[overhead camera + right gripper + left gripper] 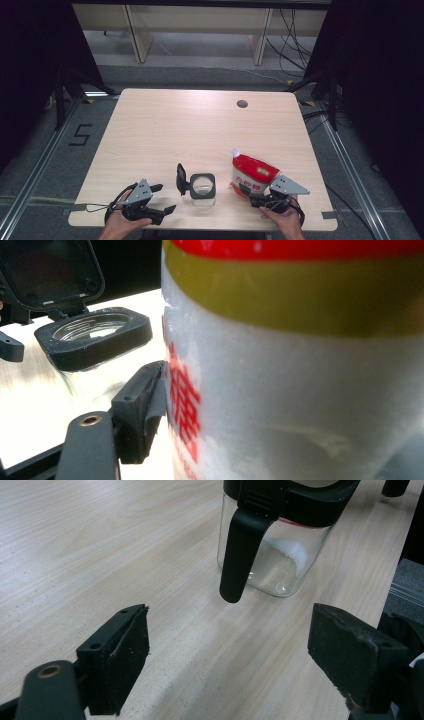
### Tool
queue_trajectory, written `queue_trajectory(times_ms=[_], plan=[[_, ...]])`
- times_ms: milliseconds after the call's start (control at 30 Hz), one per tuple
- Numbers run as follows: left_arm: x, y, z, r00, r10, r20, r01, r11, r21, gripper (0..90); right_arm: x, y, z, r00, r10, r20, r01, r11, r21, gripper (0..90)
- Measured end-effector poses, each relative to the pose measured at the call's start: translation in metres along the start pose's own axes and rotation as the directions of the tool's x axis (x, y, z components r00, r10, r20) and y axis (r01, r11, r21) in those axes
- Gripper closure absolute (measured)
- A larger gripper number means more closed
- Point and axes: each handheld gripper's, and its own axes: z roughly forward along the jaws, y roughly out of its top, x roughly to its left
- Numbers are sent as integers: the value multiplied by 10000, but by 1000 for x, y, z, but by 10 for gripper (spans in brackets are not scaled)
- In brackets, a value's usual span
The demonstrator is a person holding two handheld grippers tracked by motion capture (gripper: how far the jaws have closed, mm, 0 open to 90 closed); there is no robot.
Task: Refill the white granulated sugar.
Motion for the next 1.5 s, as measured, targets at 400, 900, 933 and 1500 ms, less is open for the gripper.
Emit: queue_trajectory(times_ms=[400, 900, 933, 1500], plan=[[1, 0, 0, 10000, -8, -53, 9, 9999, 173, 162, -5, 0, 6, 9989, -394, -269, 401, 9988, 262, 304], [0, 0, 0, 10000, -36, 2, 36, 9999, 131, 162, -6, -3, 13, 9980, -625, -111, 630, 9968, 493, 298], [0, 0, 0, 10000, -36, 2, 36, 9999, 131, 163, -6, -3, 13, 9980, -625, -111, 630, 9968, 493, 298], [1, 0, 0, 10000, 14, 17, -14, 9999, 136, 162, -8, 0, 14, 9964, -813, -221, 818, 9963, 251, 282]])
